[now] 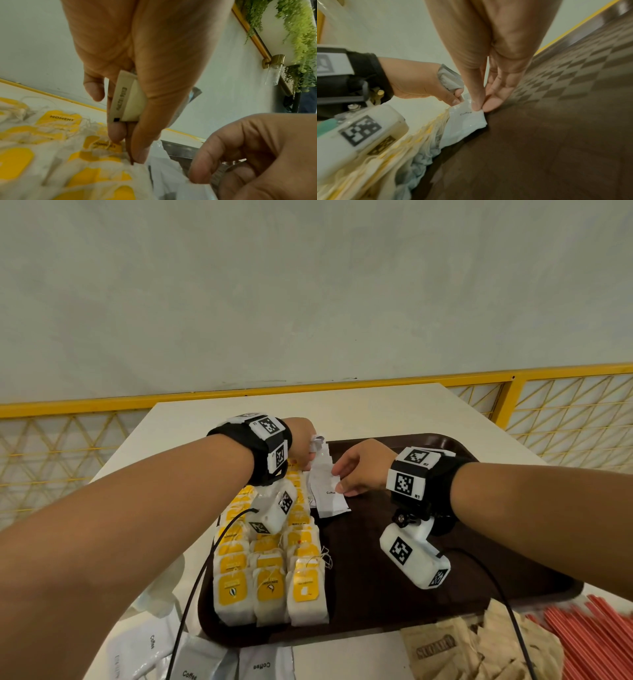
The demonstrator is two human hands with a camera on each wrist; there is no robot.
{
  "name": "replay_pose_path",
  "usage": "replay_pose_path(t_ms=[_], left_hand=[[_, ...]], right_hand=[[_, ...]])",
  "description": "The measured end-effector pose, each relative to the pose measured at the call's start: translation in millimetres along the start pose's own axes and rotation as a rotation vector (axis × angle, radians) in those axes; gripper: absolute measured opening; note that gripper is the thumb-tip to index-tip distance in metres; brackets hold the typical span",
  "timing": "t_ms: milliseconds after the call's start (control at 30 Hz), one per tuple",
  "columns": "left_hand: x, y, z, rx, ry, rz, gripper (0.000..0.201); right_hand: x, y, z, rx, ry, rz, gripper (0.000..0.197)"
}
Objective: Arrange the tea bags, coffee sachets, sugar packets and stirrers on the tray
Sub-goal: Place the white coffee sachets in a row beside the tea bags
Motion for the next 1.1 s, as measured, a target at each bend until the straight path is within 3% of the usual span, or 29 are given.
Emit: replay_pose_path(t_ms=[200,400,533,600,900,1100], left_hand=[[0,1,1,-0.053,-0.013,0.003,0.028],[2,-1,0,-0.067,0.009,-0.033,0.036],[3,-2,-1,-0.092,0.029,-0.046,0.032],[7,-1,-4,-0.115,0.069,-0.047,0.017],[7,-2,-1,-0.192,0.096,-0.108,0.013],[11,1,3,-0.192,-0.064,-0.052,0.030]], right_hand=[[1,0,-2,-0.008,-0.001,0.003,0.023],[0,1,-2,0.006,-0.039,0.011,0.025],[-2,2,-3,-0.007,-0.036,0.003,0.026],[-2,3,-3,0.001,-0.040,-0.003,0.027],[-5,5,-1,0.013,-0.065,-0.001,0.030],[-5,4,-1,-0.015,-0.023,-0.033,0.026]])
Point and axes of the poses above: each hand's wrist, its own x-axis towards the middle knuckle, its own z-axis out of the back of the hand, y = z × x, the point moved 5 cm from there along x, towards the middle knuckle, and after that the axes turned 4 degrees about -z, right-handed, at the moved point
